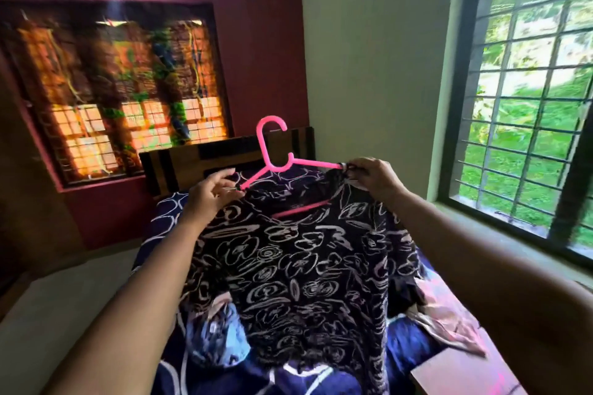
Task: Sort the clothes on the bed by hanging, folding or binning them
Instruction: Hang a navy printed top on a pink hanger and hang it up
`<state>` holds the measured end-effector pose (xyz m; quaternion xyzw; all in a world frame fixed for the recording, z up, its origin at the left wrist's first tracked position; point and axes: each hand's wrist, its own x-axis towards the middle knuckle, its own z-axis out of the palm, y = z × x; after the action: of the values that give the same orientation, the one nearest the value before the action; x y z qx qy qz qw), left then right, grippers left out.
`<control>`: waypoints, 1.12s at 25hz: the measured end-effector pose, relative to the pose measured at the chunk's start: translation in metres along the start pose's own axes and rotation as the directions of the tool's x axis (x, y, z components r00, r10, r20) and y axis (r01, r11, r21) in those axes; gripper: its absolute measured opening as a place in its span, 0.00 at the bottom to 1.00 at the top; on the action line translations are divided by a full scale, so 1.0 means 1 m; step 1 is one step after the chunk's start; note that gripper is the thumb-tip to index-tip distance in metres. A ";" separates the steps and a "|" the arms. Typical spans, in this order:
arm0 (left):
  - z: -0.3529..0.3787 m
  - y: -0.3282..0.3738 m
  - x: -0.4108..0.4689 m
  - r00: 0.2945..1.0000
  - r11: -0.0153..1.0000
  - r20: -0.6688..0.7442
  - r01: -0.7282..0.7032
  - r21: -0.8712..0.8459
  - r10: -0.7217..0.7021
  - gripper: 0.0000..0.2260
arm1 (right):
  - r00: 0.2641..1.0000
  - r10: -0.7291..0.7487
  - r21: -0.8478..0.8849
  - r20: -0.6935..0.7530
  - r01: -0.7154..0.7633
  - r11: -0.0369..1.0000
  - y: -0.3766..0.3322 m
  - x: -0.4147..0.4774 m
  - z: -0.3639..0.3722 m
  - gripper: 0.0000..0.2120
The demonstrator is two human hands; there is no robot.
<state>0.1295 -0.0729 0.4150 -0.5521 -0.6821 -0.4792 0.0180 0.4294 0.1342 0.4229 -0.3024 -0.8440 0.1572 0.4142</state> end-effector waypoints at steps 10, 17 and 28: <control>0.036 0.001 0.011 0.930 0.969 0.326 0.099 0.224 -0.170 0.10 | 1.000 0.001 0.025 -0.022 -0.001 1.000 0.047 0.017 -0.065 0.11; 0.051 0.025 0.023 0.989 0.916 -0.037 0.147 0.373 -0.143 0.16 | 0.998 0.050 0.117 -0.049 -0.044 0.992 0.068 0.024 -0.075 0.13; 0.082 0.071 0.055 0.997 0.926 0.015 -0.076 0.371 0.076 0.11 | 0.991 0.119 0.051 -0.067 -0.116 0.992 0.080 0.048 -0.071 0.13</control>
<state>0.2041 0.0177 0.4457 -0.5649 -0.7384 -0.3406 0.1405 0.4934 0.2274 0.4538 -0.3470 -0.8058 0.1907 0.4405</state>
